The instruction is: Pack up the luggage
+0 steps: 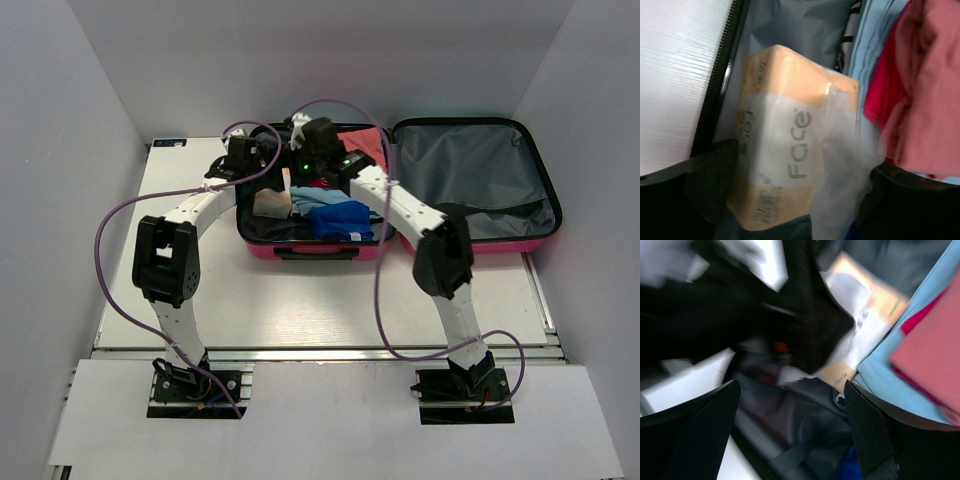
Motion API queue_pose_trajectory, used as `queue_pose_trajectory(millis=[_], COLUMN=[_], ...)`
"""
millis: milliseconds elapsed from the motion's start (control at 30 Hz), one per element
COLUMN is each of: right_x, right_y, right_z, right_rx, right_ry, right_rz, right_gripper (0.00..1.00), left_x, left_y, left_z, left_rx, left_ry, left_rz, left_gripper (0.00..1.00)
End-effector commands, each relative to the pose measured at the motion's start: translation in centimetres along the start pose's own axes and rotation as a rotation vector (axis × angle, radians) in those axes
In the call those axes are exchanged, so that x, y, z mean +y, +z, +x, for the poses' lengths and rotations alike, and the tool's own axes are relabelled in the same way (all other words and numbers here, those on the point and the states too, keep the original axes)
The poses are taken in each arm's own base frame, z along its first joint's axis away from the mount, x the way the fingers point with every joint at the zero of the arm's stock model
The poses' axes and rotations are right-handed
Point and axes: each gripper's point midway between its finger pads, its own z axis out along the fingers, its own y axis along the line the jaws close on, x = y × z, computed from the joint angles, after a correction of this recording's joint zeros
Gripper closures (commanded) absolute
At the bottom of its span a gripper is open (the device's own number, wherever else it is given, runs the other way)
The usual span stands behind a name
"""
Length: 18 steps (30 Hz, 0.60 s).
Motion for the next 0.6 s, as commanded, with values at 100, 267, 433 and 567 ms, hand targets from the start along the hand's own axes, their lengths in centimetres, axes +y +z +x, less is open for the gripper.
queue_pose_trajectory(millis=[100,267,433,567], right_x=[3.1,-2.8,-13.3,-19.8], right_y=[-13.8,-23.4,-34.0,-40.6], right_z=[-11.7,-12.4,-7.8,-2.1], right_rx=[-0.35,-0.455,-0.475,-0.428], right_ry=[-0.039,0.085,0.22,0.366], right_rz=[0.077,0.386,0.77,1.007], right_gripper=[0.11,0.11,0.11,0.11], left_x=[-3.2,-4.7,-6.3,-4.2], left_y=[-2.4,-3.5,-8.2,-12.1], left_z=[-3.7,-5.3,-10.0,-13.1], left_rx=[-0.057,-0.058,-0.146,-0.184], left_ry=[0.006,0.029,0.045,0.063], left_rz=[0.07,0.11,0.128,-0.015], left_gripper=[0.02,0.02,0.02,0.02])
